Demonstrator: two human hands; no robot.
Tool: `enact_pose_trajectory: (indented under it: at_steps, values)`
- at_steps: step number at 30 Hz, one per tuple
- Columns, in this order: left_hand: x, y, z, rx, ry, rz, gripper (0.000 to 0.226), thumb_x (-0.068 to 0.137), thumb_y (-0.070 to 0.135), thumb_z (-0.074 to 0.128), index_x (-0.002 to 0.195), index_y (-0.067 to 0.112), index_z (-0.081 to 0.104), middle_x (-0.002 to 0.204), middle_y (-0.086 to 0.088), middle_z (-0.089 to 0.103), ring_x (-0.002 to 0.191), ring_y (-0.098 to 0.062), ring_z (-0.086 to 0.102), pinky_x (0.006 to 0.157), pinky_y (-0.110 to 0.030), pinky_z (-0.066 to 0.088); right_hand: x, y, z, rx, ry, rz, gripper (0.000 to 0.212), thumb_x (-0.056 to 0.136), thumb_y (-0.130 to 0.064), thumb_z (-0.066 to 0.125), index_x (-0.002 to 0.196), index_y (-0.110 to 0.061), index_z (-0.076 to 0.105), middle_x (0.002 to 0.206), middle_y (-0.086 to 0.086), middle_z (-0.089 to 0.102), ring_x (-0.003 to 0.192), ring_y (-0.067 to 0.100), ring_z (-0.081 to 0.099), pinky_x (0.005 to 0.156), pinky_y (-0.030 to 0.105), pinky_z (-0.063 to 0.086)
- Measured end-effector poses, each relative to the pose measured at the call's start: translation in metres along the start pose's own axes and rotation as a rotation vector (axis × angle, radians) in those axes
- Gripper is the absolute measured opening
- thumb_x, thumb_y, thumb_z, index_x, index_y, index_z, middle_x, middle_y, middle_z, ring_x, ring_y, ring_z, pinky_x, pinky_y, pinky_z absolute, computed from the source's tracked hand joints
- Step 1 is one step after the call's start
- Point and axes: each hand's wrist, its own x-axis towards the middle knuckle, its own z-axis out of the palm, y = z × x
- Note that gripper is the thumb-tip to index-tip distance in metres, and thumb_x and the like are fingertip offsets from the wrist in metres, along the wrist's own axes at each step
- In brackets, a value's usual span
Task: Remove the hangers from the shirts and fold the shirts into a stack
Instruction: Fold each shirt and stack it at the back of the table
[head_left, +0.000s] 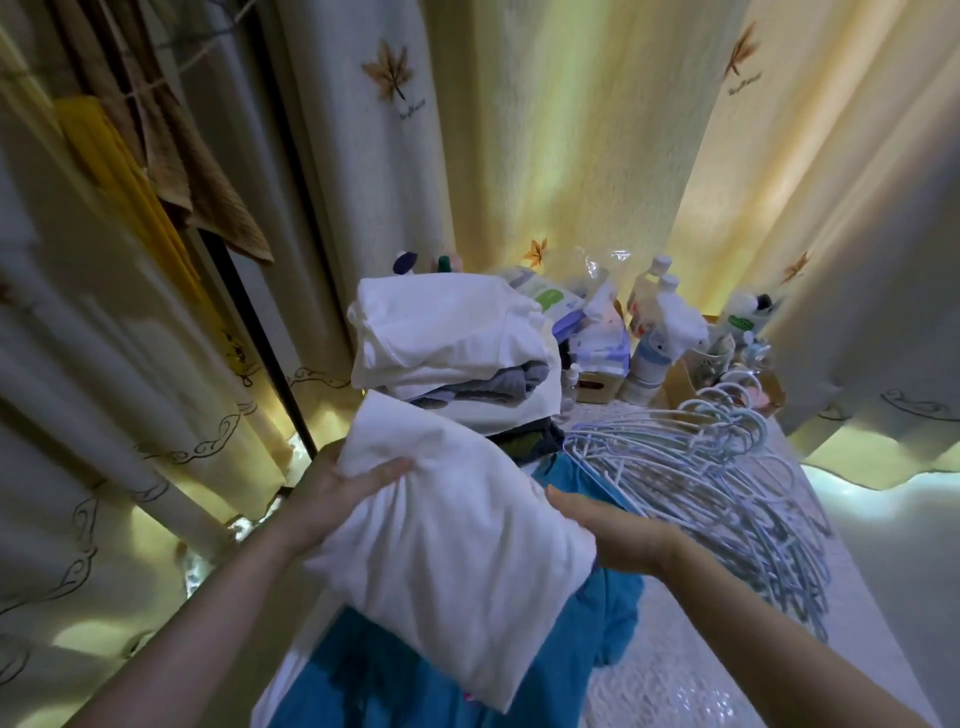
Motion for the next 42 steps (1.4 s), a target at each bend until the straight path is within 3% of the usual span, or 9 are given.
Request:
enact_pose_trajectory:
  at_steps: [5, 10, 14, 16, 18, 21, 35, 39, 42]
  values:
    - [0.034, 0.051, -0.006, -0.307, 0.222, -0.091, 0.029, 0.072, 0.035, 0.078, 0.093, 0.017, 0.07, 0.086, 0.002, 0.076, 0.08, -0.019, 0.072, 0.065, -0.028, 0.054, 0.004, -0.004, -0.003, 0.312, 0.047, -0.144, 0.095, 0.062, -0.081, 0.056, 0.139, -0.029, 0.037, 0.139, -0.006, 0.052, 0.129, 0.018, 0.048, 0.105, 0.039, 0.042]
    - [0.09, 0.123, -0.02, -0.466, 0.093, -0.089, 0.029, 0.087, 0.041, 0.063, 0.095, 0.015, 0.071, 0.092, -0.004, 0.075, 0.081, -0.018, 0.072, 0.067, -0.028, 0.057, 0.045, -0.11, -0.046, 0.219, 0.405, -0.339, 0.061, 0.082, -0.026, 0.068, 0.138, -0.027, 0.042, 0.117, 0.005, 0.062, 0.088, 0.016, 0.069, 0.066, 0.026, 0.056]
    - [0.128, 0.152, -0.045, -0.677, 0.044, 0.133, 0.026, 0.088, 0.038, 0.061, 0.091, 0.017, 0.077, 0.096, -0.001, 0.075, 0.091, -0.016, 0.071, 0.073, -0.028, 0.057, 0.07, -0.174, -0.096, 0.233, 0.561, -0.438, 0.071, 0.085, -0.014, 0.065, 0.144, -0.035, 0.032, 0.131, 0.007, 0.054, 0.104, 0.027, 0.063, 0.066, 0.033, 0.057]
    - [0.147, 0.13, -0.044, -0.523, 0.052, 0.086, 0.03, 0.093, 0.027, 0.057, 0.116, 0.01, 0.064, 0.114, -0.007, 0.067, 0.106, -0.021, 0.064, 0.089, -0.033, 0.052, 0.088, -0.175, -0.115, 0.247, 0.671, -0.356, 0.065, 0.085, -0.014, 0.066, 0.142, -0.028, 0.038, 0.132, 0.011, 0.055, 0.108, 0.03, 0.06, 0.074, 0.038, 0.056]
    - [0.159, 0.097, -0.028, -0.289, 0.057, -0.003, 0.055, 0.092, 0.01, 0.059, 0.141, 0.006, 0.037, 0.14, -0.01, 0.047, 0.124, -0.025, 0.049, 0.099, -0.037, 0.044, 0.109, -0.155, -0.125, 0.117, 0.779, -0.226, 0.059, 0.087, -0.015, 0.064, 0.141, -0.017, 0.041, 0.132, 0.017, 0.053, 0.11, 0.031, 0.058, 0.084, 0.04, 0.051]
    - [0.165, 0.066, -0.008, -0.077, 0.201, 0.002, 0.065, 0.086, -0.001, 0.064, 0.141, 0.009, 0.031, 0.149, -0.009, 0.033, 0.115, -0.018, 0.047, 0.078, -0.027, 0.047, 0.129, -0.118, -0.124, -0.029, 0.813, -0.059, 0.054, 0.089, -0.019, 0.063, 0.138, -0.007, 0.043, 0.129, 0.017, 0.055, 0.101, 0.029, 0.057, 0.081, 0.038, 0.05]
    - [0.119, -0.011, -0.019, -0.007, 0.492, 0.142, 0.02, 0.095, 0.031, 0.054, 0.111, 0.021, 0.05, 0.102, 0.01, 0.057, 0.093, -0.011, 0.057, 0.075, -0.026, 0.049, 0.08, 0.005, -0.116, 0.146, 0.885, -0.16, 0.021, 0.097, -0.031, 0.049, 0.098, -0.013, 0.059, 0.092, 0.007, 0.067, 0.069, 0.022, 0.063, 0.062, 0.031, 0.051]
    - [0.098, -0.079, -0.008, -0.042, 0.478, -0.071, 0.019, 0.095, 0.024, 0.055, 0.108, 0.012, 0.049, 0.114, -0.014, 0.058, 0.09, -0.025, 0.062, 0.069, -0.032, 0.05, 0.06, 0.108, -0.093, -0.169, 0.945, 0.035, 0.012, 0.095, -0.013, 0.054, 0.101, -0.008, 0.063, 0.098, 0.016, 0.068, 0.079, 0.027, 0.063, 0.068, 0.029, 0.047]
    - [0.082, -0.132, 0.017, 0.135, 0.307, -0.324, 0.022, 0.092, 0.006, 0.057, 0.112, -0.001, 0.052, 0.112, -0.025, 0.059, 0.099, -0.036, 0.06, 0.077, -0.036, 0.047, 0.045, 0.164, -0.067, -0.676, 0.728, 0.211, 0.039, 0.09, -0.032, 0.061, 0.126, -0.018, 0.056, 0.126, 0.003, 0.058, 0.109, 0.023, 0.055, 0.092, 0.03, 0.043]
